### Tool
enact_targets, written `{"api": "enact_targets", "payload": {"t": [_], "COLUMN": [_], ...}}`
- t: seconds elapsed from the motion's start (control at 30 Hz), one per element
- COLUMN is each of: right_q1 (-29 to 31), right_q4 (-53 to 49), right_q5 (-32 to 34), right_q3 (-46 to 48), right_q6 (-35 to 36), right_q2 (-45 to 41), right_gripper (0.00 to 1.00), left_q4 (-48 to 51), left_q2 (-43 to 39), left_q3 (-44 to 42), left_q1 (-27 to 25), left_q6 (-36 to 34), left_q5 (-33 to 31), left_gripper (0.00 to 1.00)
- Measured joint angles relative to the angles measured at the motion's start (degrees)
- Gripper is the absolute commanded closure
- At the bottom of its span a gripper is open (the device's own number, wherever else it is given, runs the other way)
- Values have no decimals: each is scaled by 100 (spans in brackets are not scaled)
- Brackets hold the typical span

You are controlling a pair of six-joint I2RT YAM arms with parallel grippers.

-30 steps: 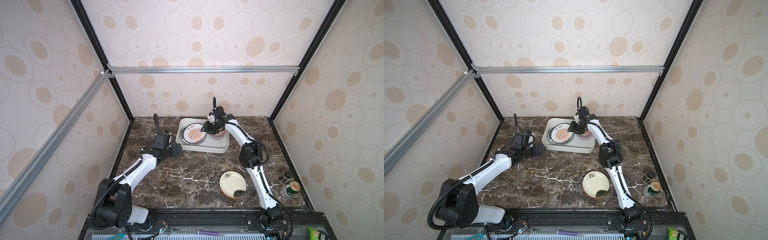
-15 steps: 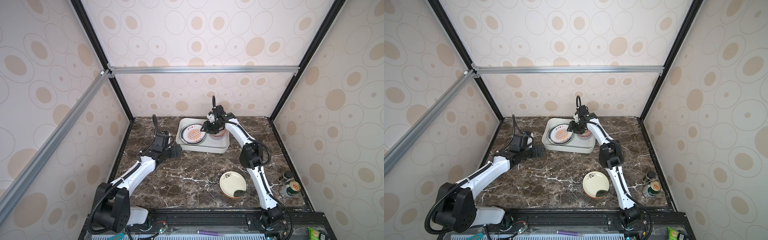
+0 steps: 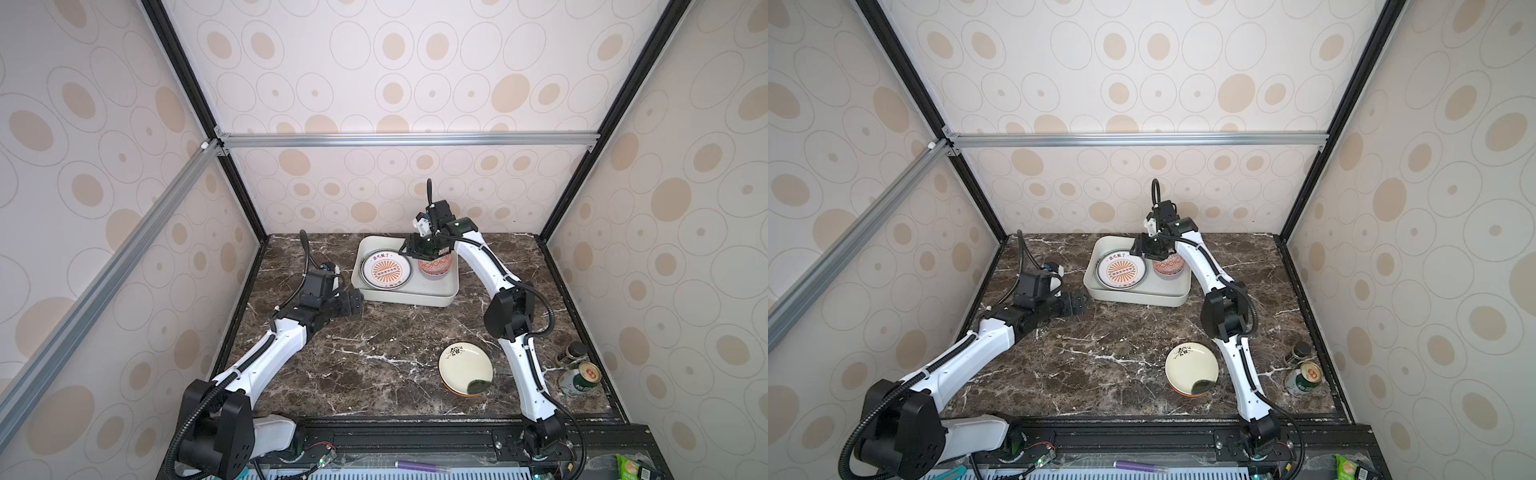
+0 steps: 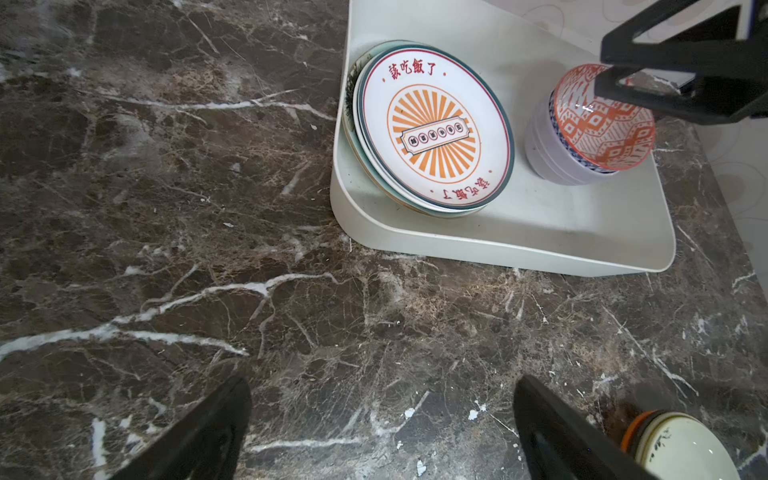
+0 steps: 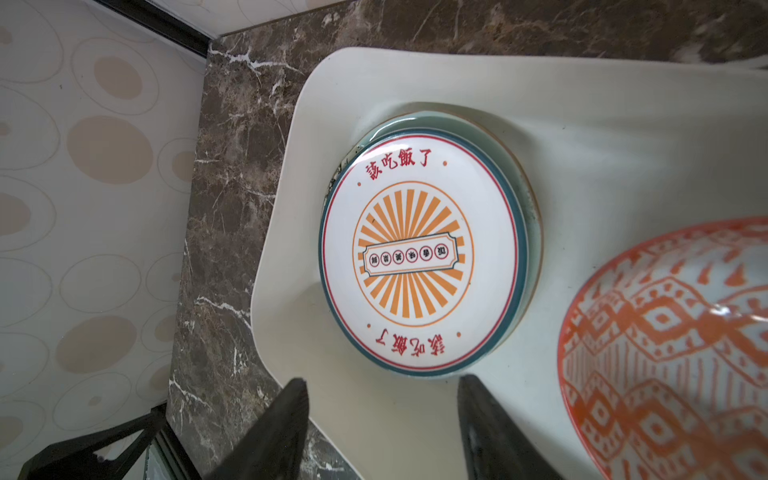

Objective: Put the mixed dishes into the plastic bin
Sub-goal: 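Move the right gripper to the cream plate stack while the left gripper nears it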

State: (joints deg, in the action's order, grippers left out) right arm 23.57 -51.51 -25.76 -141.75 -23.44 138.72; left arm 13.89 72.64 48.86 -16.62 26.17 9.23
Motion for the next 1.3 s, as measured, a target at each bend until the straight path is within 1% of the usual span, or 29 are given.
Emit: {"api": "enact_targets", "payload": {"t": [0.03,0.13,0.2,0.3,0.4,0.53,0.6,0.67,0.8,0.87,0.93,1.0,1.1,1.3], "right_q1": [0,0,0,-13,-72,-190,-256,-278,-284,-299,-304,-304,-304,-304], "right_q4": [17,208,424,627,872,1073,1121,1123,1106,1104,1110,1106,1060,1049], "right_q5": [13,87,216,470,719,1113,1340,1523,1906,2063,2177,2240,2277,2205], "right_q3": [245,1499,2592,3993,5421,7176,8030,8671,9409,9576,9750,9969,10327,10732], "right_q6": [37,114,184,273,326,308,256,170,37,-50,-153,-275,-446,-715], "right_q2": [-214,-1198,-2070,-3206,-4201,-5147,-5598,-6011,-6771,-7031,-7208,-7324,-7436,-7656], "right_gripper": [41,41,41,41,42,45,49,48,48,48,48,45,39,38], "left_q4": [-17,-79,-98,-125,-238,-345,-431,-468,-573,-643,-713,-767,-822,-1025], "left_q2": [-13,-52,-52,-28,-9,-7,28,138,533,706,872,1005,1058,903], "left_q3": [-24,-136,-181,-190,-256,-400,-479,-503,-503,-501,-485,-476,-479,-599], "left_q1": [-11,-186,-470,-929,-1226,-1491,-1768,-2118,-3067,-3451,-3724,-3842,-3873,-3877], "left_q6": [22,144,208,284,385,533,634,706,918,1001,1058,1110,1178,1213], "left_q5": [17,35,-7,-52,-57,-195,-306,-402,-625,-704,-732,-767,-809,-911], "left_gripper": [1,1,1,1,1,3,6,10,15,16,16,16,16,15]}}
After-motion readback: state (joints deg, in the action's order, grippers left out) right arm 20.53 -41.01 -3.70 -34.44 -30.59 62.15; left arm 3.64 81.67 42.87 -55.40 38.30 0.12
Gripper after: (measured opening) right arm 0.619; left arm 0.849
